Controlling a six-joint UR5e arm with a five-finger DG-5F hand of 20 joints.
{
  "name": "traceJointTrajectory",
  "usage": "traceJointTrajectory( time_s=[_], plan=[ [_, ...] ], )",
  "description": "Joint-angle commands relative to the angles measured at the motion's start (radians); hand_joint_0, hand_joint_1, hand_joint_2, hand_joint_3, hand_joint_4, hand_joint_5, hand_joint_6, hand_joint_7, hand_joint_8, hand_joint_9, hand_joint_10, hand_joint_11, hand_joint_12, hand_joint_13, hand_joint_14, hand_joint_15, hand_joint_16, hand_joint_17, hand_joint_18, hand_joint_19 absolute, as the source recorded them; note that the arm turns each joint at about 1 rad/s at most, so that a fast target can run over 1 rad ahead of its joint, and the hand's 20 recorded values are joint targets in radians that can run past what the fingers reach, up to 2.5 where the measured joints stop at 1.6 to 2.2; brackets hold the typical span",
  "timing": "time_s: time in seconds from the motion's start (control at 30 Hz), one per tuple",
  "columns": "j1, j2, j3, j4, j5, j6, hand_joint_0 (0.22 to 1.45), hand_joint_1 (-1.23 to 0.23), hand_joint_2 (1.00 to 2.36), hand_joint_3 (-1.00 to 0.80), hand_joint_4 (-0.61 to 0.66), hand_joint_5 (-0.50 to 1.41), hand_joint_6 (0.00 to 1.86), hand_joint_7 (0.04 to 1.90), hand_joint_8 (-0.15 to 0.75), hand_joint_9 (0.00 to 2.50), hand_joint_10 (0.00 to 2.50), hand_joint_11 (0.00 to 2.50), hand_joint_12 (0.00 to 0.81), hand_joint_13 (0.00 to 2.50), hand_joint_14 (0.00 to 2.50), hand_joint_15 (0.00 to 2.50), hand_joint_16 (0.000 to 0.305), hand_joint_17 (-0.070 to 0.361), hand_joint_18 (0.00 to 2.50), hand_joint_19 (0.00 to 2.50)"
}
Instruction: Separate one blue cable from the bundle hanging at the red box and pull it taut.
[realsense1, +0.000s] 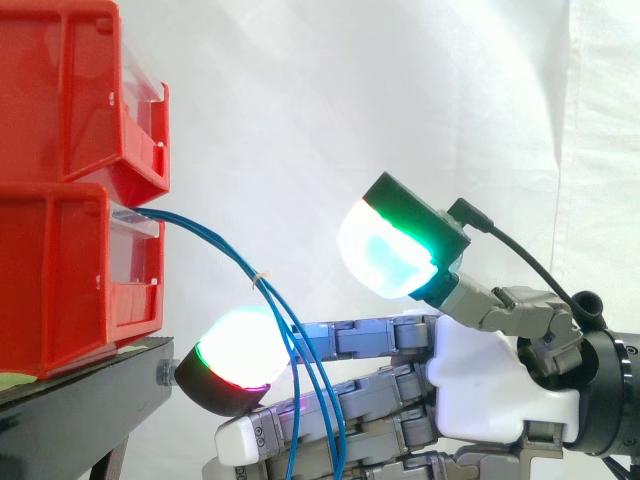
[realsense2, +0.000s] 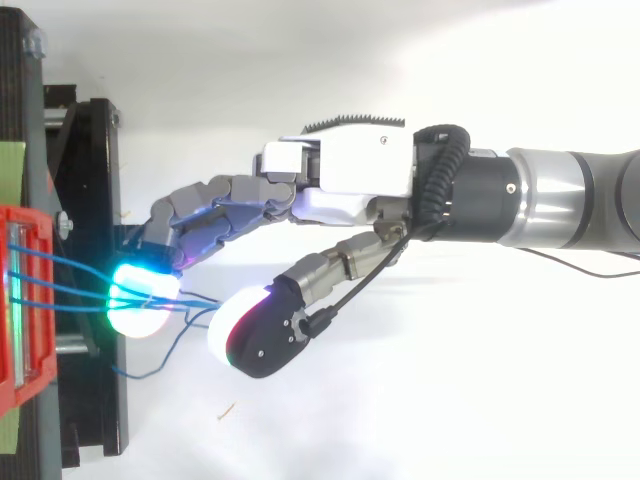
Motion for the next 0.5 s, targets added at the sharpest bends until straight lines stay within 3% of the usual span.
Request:
traceJointTrajectory(
  time_s=[0.0, 0.47],
  plan=[
    [0.001, 0.0, 0.0, 0.002, -0.006, 0.009, 0.55, -0.69, 1.0, -0.44, 0.21, -0.18, 0.5, 1.0, 0.269, 0.5, 0.01, 0.29, 0.302, 0.42, 0.0, 0.13, 0.031, 0.069, 0.22, 0.04],
    [-0.004, 0.001, 0.0, 0.005, -0.023, 0.012, 0.58, -0.67, 1.01, -0.39, 0.19, -0.16, 0.5, 1.09, 0.267, 0.54, 0.01, 0.31, 0.295, 0.46, 0.01, 0.14, 0.029, 0.065, 0.25, 0.05]
  ],
)
